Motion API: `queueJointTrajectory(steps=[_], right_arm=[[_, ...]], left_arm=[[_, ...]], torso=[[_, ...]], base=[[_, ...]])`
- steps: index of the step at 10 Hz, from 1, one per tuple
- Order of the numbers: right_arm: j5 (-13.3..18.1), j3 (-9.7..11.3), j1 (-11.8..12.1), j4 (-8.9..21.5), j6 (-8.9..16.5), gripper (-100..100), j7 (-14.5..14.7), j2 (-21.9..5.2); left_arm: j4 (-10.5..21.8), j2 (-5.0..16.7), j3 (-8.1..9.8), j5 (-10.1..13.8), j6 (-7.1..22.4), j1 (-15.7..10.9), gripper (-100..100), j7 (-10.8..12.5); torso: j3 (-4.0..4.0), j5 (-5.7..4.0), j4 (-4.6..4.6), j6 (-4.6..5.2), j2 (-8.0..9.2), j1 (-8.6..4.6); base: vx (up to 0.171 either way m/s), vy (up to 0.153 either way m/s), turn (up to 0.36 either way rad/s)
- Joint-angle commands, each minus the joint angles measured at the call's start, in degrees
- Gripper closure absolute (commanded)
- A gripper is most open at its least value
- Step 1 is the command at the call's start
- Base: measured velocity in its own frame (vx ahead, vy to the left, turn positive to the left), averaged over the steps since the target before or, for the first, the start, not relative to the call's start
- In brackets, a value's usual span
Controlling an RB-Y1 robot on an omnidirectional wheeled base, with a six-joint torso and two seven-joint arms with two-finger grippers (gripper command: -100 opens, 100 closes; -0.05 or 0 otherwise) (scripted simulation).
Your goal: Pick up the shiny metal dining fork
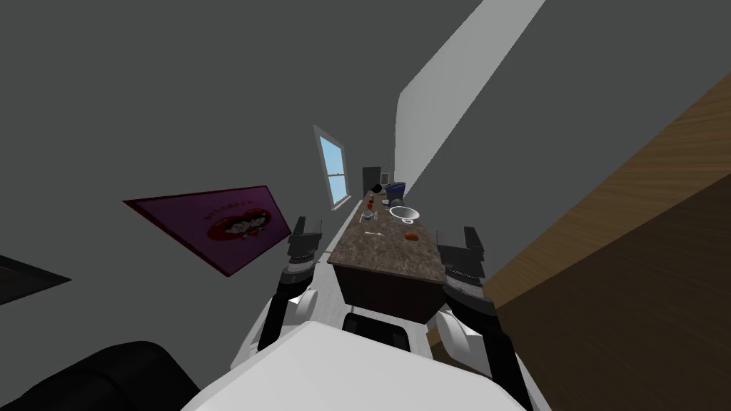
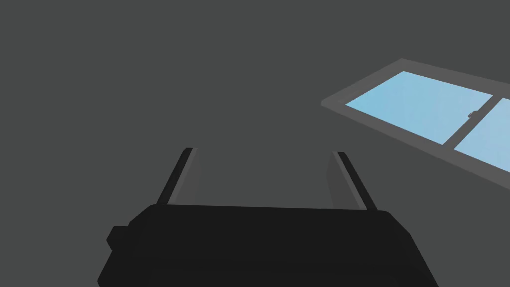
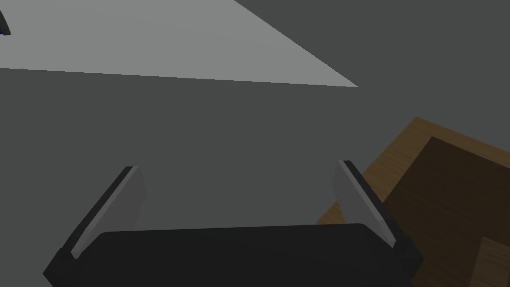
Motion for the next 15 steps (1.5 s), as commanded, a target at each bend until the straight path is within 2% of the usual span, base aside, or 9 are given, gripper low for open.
queueJointTrajectory(steps=[1, 4, 6, 7, 11, 12, 13, 14, 15], right_arm=[[0.21, -0.31, -0.4, 0.68, 0.06, -100, 0.23, -2.62], [0.75, -0.95, -1.29, 2.26, 0.18, -100, 0.77, -6.81], [1.63, -1.76, -2.53, 4.61, 0.3, -100, 1.61, -10.71], [1.63, -1.76, -2.53, 4.61, 0.3, -100, 1.61, -11.55], [3.54, -3.04, -4.83, 9.34, 0.38, -100, 3.35, -18.85], [3.54, -3.04, -4.83, 9.34, 0.38, -100, 3.35, -19.39], [4.33, -3.45, -5.69, 11.21, 0.37, -100, 4.04, -21.69], [4.33, -3.45, -5.69, 11.21, 0.37, -100, 4.04, -22.15], [5.18, -3.84, -6.58, 13.22, 0.33, -100, 4.77, -24.4]], left_arm=[[0.0, 0.0, 0.0, 0.0, 0.0, 0.0, 0, 0.0], [0.0, 0.0, 0.0, 0.0, 0.0, -0.01, 0, 0.0], [0.0, 0.0, 0.0, 0.0, 0.0, -0.01, 0, 0.0], [0.0, 0.0, 0.0, 0.0, 0.0, -0.01, 0, 0.0], [0.0, 0.0, 0.0, 0.0, 0.0, 0.0, 0, 0.0], [0.0, 0.0, 0.0, 0.0, 0.0, -0.01, 0, 0.0], [0.0, 0.0, 0.0, 0.0, 0.0, 0.0, 0, 0.0], [0.0, 0.0, 0.0, 0.0, 0.0, -0.01, 0, 0.0], [0.0, 0.0, 0.0, 0.0, 0.0, 0.0, 0, 0.0]], torso=[[0.0, 0.0, 0.0, 0.0, 0.0, 0.0], [0.09, -0.04, 0.03, -0.01, 0.15, -0.17], [0.07, -0.04, 0.03, -0.01, 0.13, -0.16], [0.1, -0.04, 0.04, -0.01, 0.18, -0.18], [0.13, -0.03, 0.05, 0.01, 0.22, -0.1], [0.14, -0.02, 0.05, -0.01, 0.24, -0.09], [0.12, -0.02, 0.05, 0.01, 0.21, -0.06], [0.13, -0.01, 0.05, -0.01, 0.23, -0.03], [0.12, -0.01, 0.05, 0.01, 0.2, -0.03]], base=[[-0.016, -0.01, 0.033], [-0.038, -0.034, 0.047], [-0.045, -0.036, 0.077], [-0.048, -0.025, 0.038], [-0.06, -0.018, 0.087], [-0.056, -0.007, 0.06], [-0.067, 0.003, 0.111], [-0.056, 0.002, 0.057], [-0.059, 0.007, 0.117]])
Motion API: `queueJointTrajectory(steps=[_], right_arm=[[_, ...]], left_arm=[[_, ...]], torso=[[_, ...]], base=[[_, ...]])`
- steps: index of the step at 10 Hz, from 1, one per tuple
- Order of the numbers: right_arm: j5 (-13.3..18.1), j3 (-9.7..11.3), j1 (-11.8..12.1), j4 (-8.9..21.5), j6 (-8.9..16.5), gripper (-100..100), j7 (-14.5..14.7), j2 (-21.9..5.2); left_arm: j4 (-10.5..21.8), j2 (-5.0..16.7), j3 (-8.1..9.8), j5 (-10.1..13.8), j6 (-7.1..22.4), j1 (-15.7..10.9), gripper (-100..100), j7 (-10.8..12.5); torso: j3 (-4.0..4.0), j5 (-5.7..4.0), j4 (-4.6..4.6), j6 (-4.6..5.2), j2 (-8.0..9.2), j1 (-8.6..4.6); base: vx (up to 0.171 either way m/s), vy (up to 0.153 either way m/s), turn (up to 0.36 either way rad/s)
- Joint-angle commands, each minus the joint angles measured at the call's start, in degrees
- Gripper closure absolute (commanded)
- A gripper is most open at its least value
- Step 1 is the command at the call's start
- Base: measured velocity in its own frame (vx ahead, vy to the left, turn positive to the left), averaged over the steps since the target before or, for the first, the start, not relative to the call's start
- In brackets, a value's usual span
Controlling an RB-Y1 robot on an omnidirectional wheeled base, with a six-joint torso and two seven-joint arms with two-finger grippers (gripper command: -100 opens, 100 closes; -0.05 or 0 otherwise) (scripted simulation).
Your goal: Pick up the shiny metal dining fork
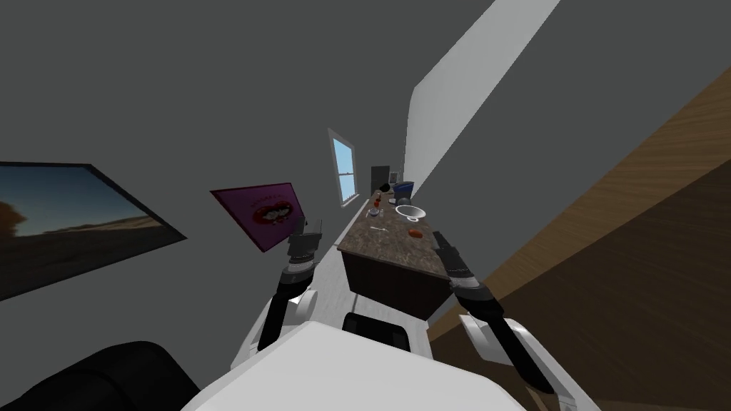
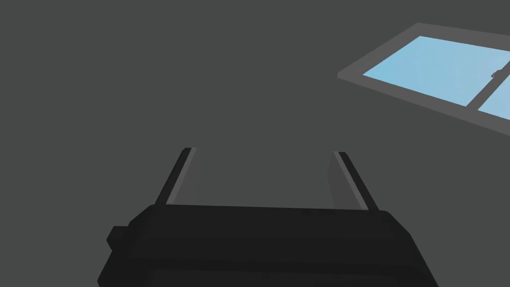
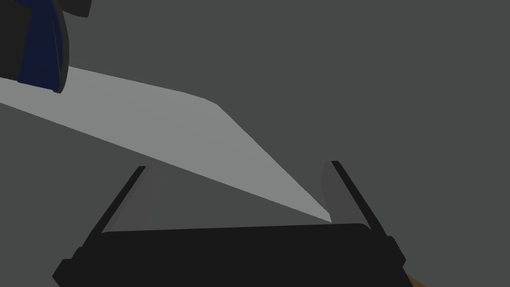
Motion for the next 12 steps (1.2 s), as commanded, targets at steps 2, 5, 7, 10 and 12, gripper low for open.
queueJointTrajectory(steps=[2, 5, 7, 10, 12], right_arm=[[1.39, -0.47, -0.92, 2.87, -0.2, -100, 1.24, -4.04], [2.38, -0.74, -1.82, 5.15, -0.3, -100, 2.06, -7.43], [3.43, -0.92, -2.71, 7.55, -0.42, -100, 2.9, -10.37], [5.72, -0.95, -4.37, 12.65, -0.76, -100, 4.67, -15.25], [6.95, -0.79, -5.13, 15.11, -0.98, -100, 5.58, -18.13]], left_arm=[[0.0, 0.0, 0.0, 0.0, 0.0, 0.01, 0, 0.0], [0.0, 0.0, 0.0, 0.0, 0.0, 0.0, 0, 0.0], [0.0, 0.0, 0.0, 0.0, 0.0, 0.0, 0, 0.0], [0.0, 0.0, 0.0, 0.0, 0.0, 0.01, 0, 0.0], [0.0, 0.0, 0.0, 0.0, 0.0, 0.01, 0, 0.0]], torso=[[-0.01, 0.0, 0.0, 0.03, -0.02, -0.01], [0.01, 0.02, 0.0, 0.0, 0.01, 0.1], [0.01, 0.02, 0.0, 0.0, 0.01, 0.11], [-0.02, 0.05, 0.0, 0.04, -0.04, 0.18], [-0.03, 0.05, -0.01, 0.04, -0.06, 0.17]], base=[[-0.051, 0.012, 0.12], [-0.06, 0.027, 0.086], [-0.058, 0.035, 0.116], [-0.05, 0.061, 0.134], [-0.034, 0.055, 0.142]])
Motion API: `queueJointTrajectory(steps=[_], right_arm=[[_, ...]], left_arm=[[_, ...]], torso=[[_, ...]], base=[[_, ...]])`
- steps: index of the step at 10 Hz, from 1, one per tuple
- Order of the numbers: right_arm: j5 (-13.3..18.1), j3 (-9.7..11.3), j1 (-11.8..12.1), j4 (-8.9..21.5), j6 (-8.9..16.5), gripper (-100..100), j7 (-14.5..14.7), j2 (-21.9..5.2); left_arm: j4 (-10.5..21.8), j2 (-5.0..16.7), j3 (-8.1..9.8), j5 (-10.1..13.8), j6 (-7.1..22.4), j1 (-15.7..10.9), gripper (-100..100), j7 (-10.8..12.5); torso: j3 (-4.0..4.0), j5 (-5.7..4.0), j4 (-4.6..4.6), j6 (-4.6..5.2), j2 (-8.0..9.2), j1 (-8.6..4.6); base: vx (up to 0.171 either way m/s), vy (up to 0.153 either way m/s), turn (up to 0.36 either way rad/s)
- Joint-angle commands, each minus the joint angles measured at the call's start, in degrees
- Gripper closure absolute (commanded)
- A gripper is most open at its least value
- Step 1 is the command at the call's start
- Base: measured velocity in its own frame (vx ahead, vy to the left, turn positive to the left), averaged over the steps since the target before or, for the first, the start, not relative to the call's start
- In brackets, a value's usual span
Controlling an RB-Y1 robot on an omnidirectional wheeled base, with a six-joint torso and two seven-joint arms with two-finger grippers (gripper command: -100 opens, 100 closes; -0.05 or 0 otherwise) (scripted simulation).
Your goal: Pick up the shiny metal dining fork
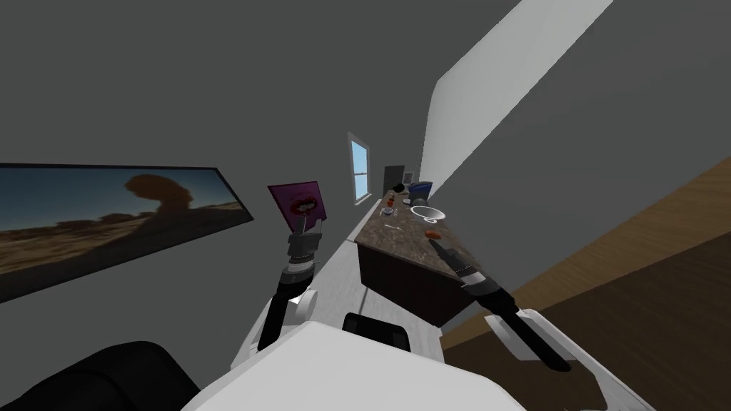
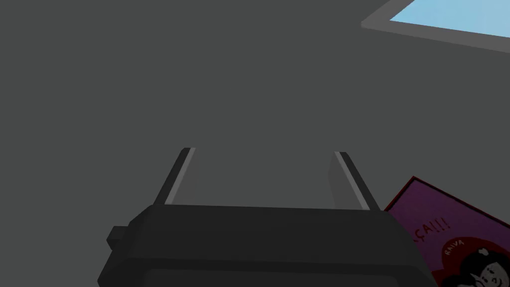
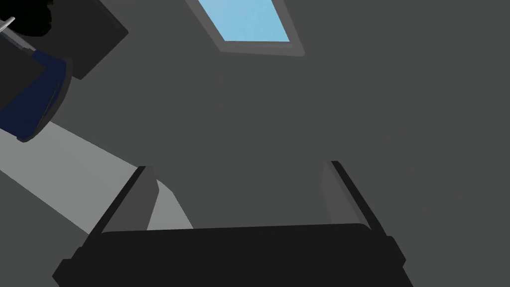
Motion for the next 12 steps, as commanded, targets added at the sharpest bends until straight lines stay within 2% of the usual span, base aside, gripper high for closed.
queueJointTrajectory(steps=[1, 2, 3, 4, 5, 6, 7, 8, 11, 12], right_arm=[[0.55, 0.01, -0.47, 1.68, -0.28, -100, 0.42, -2.31], [1.82, 0.31, -1.16, 3.91, -0.53, -100, 1.33, -4.3], [1.82, 0.31, -1.16, 4.43, -0.53, -100, 1.33, -5.26], [3.12, 0.74, -1.79, 6.44, -0.83, -100, 2.26, -7.32], [3.12, 0.74, -1.79, 7.23, -0.83, -100, 2.26, -8.2], [4.46, 1.3, -2.36, 8.63, -1.16, -100, 3.18, -10.37], [4.46, 1.3, -2.36, 10.08, -1.16, -100, 3.18, -11.11], [5.82, 1.98, -2.85, 12.26, -1.53, -100, 4.1, -13.06], [7.19, 2.77, -3.29, 15.86, -1.93, -100, 5.01, -16.83], [8.57, 3.67, -3.66, 18.07, -2.38, -100, 5.9, -19.24]], left_arm=[[0.0, 0.0, 0.0, 0.0, 0.0, 0.0, 0, 0.0], [0.0, 0.0, 0.01, 0.0, 0.0, 0.01, 0, 0.0], [0.0, 0.0, 0.0, 0.0, 0.0, 0.0, 0, 0.0], [0.0, 0.0, 0.0, 0.0, 0.0, 0.01, 0, 0.0], [0.0, 0.0, 0.0, 0.0, 0.0, 0.0, 0, 0.0], [0.0, 0.0, 0.0, 0.0, 0.0, 0.01, 0, 0.0], [0.0, 0.0, 0.0, 0.0, 0.0, 0.0, 0, 0.0], [0.0, 0.0, 0.0, 0.0, 0.0, 0.01, 0, 0.0], [0.0, 0.0, 0.0, 0.0, 0.0, 0.01, 0, 0.0], [-0.01, 0.0, 0.01, 0.0, 0.0, 0.02, 0, 0.0]], torso=[[0.0, 0.0, 0.0, 0.0, 0.0, 0.0], [-0.02, 0.0, -0.01, 0.05, -0.04, -0.01], [-0.01, 0.01, 0.0, 0.0, 0.0, 0.07], [0.0, 0.02, 0.0, 0.05, -0.01, 0.05], [-0.02, 0.02, -0.01, 0.01, -0.04, 0.09], [-0.04, 0.02, -0.01, 0.05, -0.06, 0.08], [-0.06, 0.03, -0.02, 0.0, -0.11, 0.14], [-0.05, 0.03, -0.02, 0.06, -0.08, 0.11], [-0.12, 0.05, -0.04, 0.01, -0.21, 0.2], [-0.1, 0.04, -0.04, 0.06, -0.18, 0.14]], base=[[-0.015, 0.057, 0.082], [-0.036, 0.081, 0.171], [-0.027, 0.073, 0.085], [-0.018, 0.085, 0.152], [-0.005, 0.08, 0.098], [-0.001, 0.101, 0.191], [-0.006, 0.089, 0.095], [0.018, 0.113, 0.179], [0.025, 0.102, 0.12], [0.039, 0.12, 0.152]])
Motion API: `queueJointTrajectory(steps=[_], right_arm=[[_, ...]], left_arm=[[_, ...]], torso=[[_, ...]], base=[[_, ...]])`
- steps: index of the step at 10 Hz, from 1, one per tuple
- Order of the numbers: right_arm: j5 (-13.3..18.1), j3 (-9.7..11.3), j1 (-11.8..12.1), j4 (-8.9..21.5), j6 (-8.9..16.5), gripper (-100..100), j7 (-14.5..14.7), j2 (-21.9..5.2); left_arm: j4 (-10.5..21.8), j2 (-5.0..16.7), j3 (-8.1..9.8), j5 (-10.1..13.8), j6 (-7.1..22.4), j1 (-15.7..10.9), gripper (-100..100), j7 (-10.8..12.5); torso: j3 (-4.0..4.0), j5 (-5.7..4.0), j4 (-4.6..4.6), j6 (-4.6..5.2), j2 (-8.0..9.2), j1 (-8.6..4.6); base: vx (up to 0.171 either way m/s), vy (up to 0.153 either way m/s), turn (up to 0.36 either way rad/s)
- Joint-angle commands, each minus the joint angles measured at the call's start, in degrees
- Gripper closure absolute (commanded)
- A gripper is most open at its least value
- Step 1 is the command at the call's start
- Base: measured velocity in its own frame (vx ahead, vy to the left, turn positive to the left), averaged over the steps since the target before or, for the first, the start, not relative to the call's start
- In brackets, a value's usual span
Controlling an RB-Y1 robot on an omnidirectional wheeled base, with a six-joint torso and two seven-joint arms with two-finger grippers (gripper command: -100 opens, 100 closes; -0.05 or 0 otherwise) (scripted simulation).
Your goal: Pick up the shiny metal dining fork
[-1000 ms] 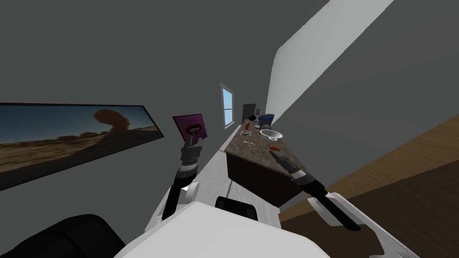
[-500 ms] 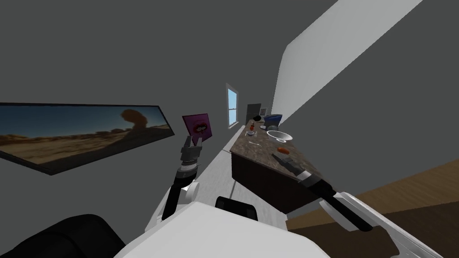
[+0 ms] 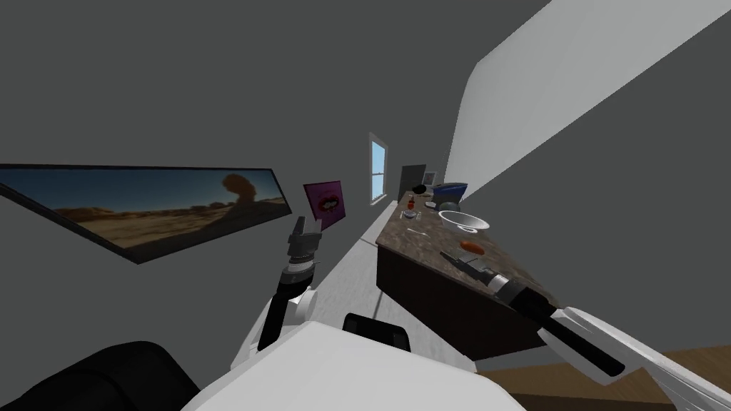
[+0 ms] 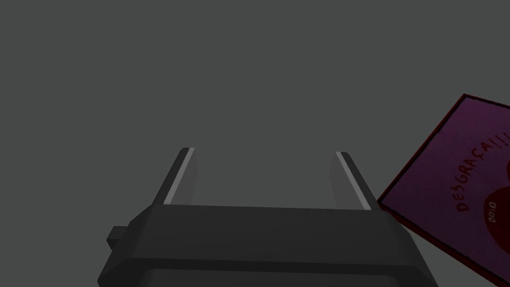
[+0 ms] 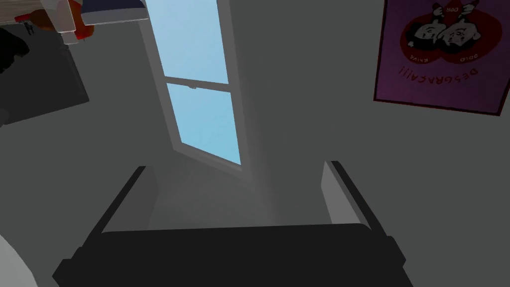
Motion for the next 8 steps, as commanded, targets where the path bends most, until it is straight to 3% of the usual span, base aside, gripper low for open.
queueJointTrajectory(steps=[1, 2, 3, 4, 7, 8], right_arm=[[0.84, 0.83, -0.64, 1.84, 0.19, -100, 0.51, -1.54], [2.21, 1.83, -0.94, 3.64, -0.29, -100, 1.38, -4.01], [2.21, 1.83, -0.94, 4.72, -0.29, -100, 1.38, -4.27], [3.57, 2.92, -1.17, 7.48, -0.79, -100, 2.23, -6.9], [6.23, 5.38, -1.41, 12.24, -1.87, -100, 3.83, -11.65], [6.23, 5.38, -1.41, 13.11, -1.87, -100, 3.83, -11.89]], left_arm=[[0.0, 0.0, 0.0, 0.0, 0.0, 0.0, 0, 0.0], [0.0, 0.0, 0.0, 0.0, 0.0, 0.0, 0, 0.0], [0.0, 0.0, 0.0, 0.0, 0.0, 0.0, 0, 0.0], [0.0, 0.0, 0.01, 0.0, 0.0, 0.01, 0, 0.0], [-0.01, 0.0, 0.01, 0.0, 0.0, 0.02, 0, 0.0], [0.0, 0.0, 0.0, 0.0, 0.0, 0.01, 0, 0.0]], torso=[[0.0, 0.0, 0.0, 0.0, 0.0, 0.0], [0.0, 0.0, 0.0, 0.03, 0.01, -0.07], [-0.02, 0.0, -0.01, -0.01, -0.03, -0.04], [-0.03, -0.01, -0.01, 0.04, -0.04, -0.11], [-0.15, 0.02, -0.06, 0.05, -0.25, 0.02], [-0.16, 0.02, -0.07, 0.0, -0.27, 0.1]], base=[[0.035, 0.093, 0.097], [0.046, 0.105, 0.2], [0.053, 0.084, 0.086], [0.078, 0.13, 0.195], [0.119, 0.134, 0.159], [0.091, 0.105, 0.086]])
